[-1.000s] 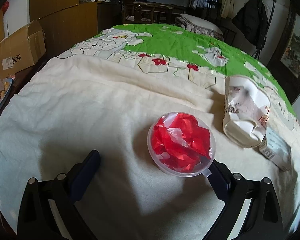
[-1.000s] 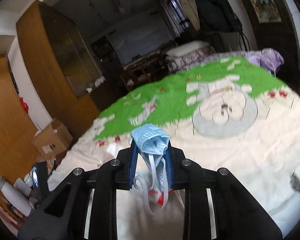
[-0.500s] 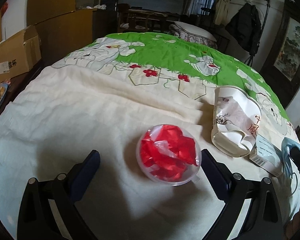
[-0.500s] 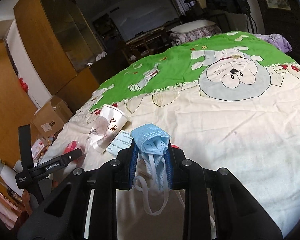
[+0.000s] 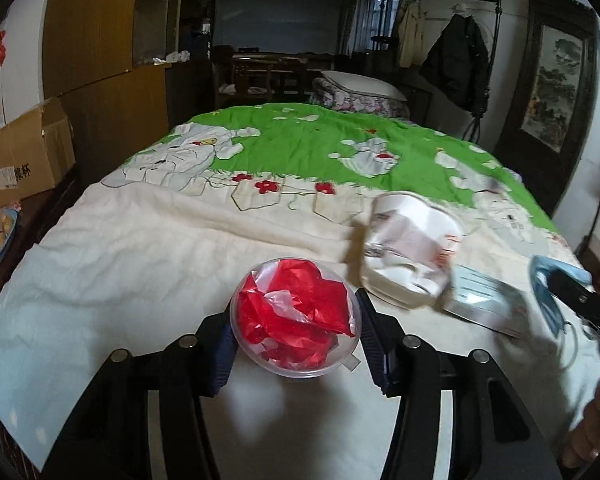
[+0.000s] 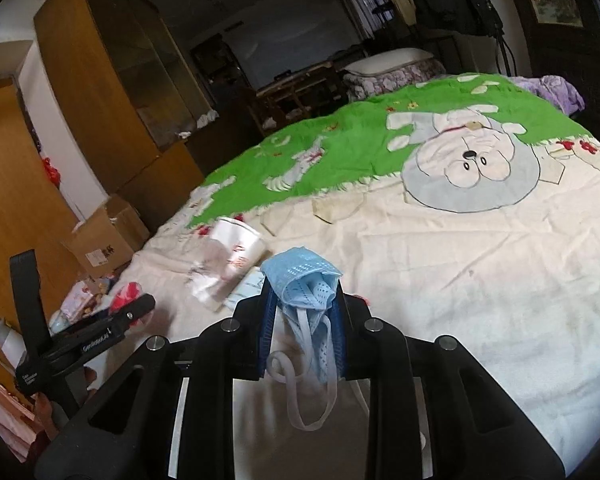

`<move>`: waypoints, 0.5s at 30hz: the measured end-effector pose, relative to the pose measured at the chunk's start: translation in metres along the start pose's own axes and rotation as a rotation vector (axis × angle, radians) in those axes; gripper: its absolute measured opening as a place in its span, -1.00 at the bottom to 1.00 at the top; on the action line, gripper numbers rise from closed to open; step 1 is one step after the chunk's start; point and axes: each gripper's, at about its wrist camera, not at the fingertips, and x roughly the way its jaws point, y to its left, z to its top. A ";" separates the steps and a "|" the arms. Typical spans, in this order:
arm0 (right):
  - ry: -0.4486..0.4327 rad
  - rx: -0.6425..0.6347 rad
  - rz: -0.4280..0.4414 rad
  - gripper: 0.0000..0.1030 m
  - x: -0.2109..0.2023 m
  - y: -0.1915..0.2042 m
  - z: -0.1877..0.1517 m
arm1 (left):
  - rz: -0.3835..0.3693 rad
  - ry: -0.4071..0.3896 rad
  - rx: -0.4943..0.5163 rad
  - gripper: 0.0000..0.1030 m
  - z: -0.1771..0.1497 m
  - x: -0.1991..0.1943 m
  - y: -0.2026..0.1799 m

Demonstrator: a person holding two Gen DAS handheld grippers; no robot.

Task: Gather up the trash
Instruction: 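Carry the cup and mask to the wastebasket, opening the left tool over it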

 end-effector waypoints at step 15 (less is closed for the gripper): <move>-0.176 -0.131 0.222 -0.47 -0.102 0.094 0.016 | 0.041 -0.227 -0.001 0.05 0.008 -0.166 -0.004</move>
